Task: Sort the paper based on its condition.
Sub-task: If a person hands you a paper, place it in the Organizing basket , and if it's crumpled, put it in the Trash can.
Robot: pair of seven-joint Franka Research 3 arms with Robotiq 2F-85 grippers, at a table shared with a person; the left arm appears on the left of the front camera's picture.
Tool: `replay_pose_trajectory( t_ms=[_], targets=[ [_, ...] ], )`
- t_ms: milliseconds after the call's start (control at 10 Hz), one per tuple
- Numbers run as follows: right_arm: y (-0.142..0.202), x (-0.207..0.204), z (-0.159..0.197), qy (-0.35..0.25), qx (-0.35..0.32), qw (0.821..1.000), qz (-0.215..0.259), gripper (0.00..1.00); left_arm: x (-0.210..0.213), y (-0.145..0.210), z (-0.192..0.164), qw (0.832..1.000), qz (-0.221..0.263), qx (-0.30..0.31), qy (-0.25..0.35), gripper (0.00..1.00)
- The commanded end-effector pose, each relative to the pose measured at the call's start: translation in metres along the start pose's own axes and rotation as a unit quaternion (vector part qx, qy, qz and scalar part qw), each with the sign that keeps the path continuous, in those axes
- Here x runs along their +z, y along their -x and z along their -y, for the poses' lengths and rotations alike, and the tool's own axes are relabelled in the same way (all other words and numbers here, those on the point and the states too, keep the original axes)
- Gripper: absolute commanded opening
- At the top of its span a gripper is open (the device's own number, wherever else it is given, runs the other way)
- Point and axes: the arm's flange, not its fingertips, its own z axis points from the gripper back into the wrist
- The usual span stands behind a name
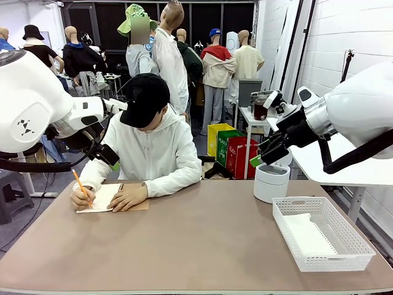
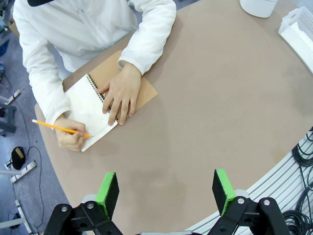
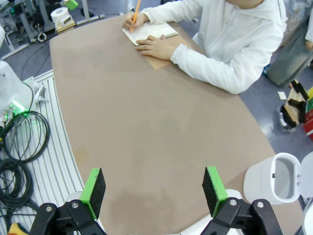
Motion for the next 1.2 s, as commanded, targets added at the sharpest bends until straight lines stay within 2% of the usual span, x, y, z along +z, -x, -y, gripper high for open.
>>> replay_pose_trajectory(
  t_ms=[0,1100],
  targets=[
    [-0.0001,-0.0003,0.0,-0.001,0.004,1.0,-0.001,1.0,0.0001,0.0007,-0.0007,1.0,0.0,0.0,0.001,1.0],
    [-0.0001,-0.0003,0.0,-0.001,0.004,1.0,-0.001,1.0,0.0001,0.0007,-0.0007,1.0,0.0,0.0,0.001,1.0]
  ],
)
